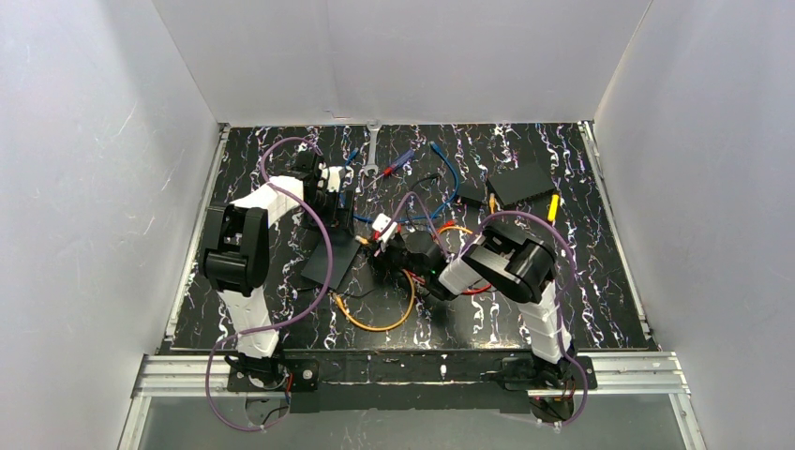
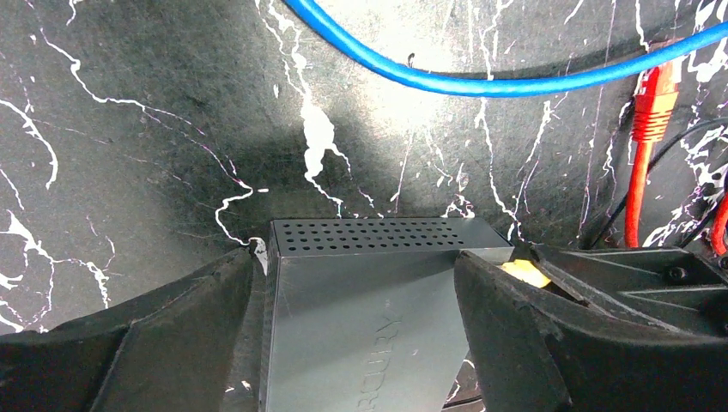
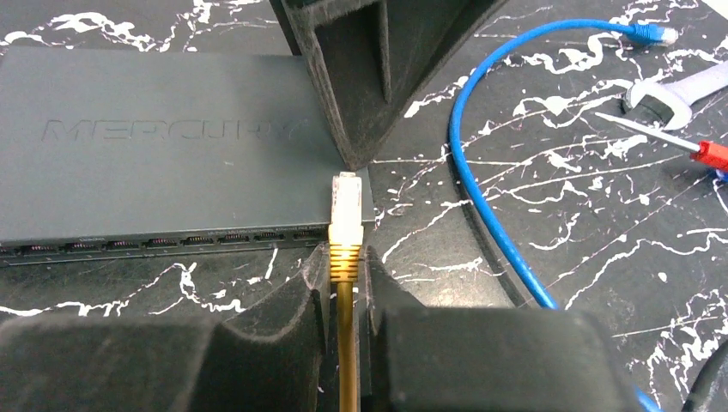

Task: Insert the plug into the switch port
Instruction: Insert the connector into the switch port.

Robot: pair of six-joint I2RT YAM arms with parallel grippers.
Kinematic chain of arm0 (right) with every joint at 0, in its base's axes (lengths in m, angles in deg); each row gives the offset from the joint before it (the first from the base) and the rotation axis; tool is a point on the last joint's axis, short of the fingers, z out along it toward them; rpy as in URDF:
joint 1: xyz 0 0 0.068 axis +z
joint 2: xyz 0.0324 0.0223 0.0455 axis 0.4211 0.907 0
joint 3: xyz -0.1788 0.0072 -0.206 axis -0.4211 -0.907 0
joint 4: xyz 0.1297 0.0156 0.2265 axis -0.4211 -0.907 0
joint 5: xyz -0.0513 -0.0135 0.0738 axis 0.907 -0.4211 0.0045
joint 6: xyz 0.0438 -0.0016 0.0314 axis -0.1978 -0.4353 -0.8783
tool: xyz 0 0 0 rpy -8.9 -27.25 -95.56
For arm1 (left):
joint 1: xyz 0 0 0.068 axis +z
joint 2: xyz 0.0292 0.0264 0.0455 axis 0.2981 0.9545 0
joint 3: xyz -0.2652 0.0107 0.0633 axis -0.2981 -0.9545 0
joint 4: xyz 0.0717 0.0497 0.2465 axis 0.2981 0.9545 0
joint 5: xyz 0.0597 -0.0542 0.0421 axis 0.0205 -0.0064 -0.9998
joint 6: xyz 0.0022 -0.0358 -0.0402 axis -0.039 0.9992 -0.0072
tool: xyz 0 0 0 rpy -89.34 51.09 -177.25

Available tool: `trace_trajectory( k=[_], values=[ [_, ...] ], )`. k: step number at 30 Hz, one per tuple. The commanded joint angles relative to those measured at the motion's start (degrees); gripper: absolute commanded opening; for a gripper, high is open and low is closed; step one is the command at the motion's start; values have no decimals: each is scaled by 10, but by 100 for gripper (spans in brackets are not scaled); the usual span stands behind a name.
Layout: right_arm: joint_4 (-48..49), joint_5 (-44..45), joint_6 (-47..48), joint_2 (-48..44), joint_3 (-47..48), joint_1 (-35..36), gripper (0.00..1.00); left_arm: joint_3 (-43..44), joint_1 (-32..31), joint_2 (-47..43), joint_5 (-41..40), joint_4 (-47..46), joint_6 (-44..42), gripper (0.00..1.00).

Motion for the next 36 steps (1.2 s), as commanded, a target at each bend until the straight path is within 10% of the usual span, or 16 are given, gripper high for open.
trace_trajectory(
  k=[1,36],
  values=[
    [21,-17,7,2,0,-2,1,7,-8,14,3,20,-3,84],
    [16,6,15,-4,-19,-3,1,10,-12,15,-12,28,-5,84]
  ],
)
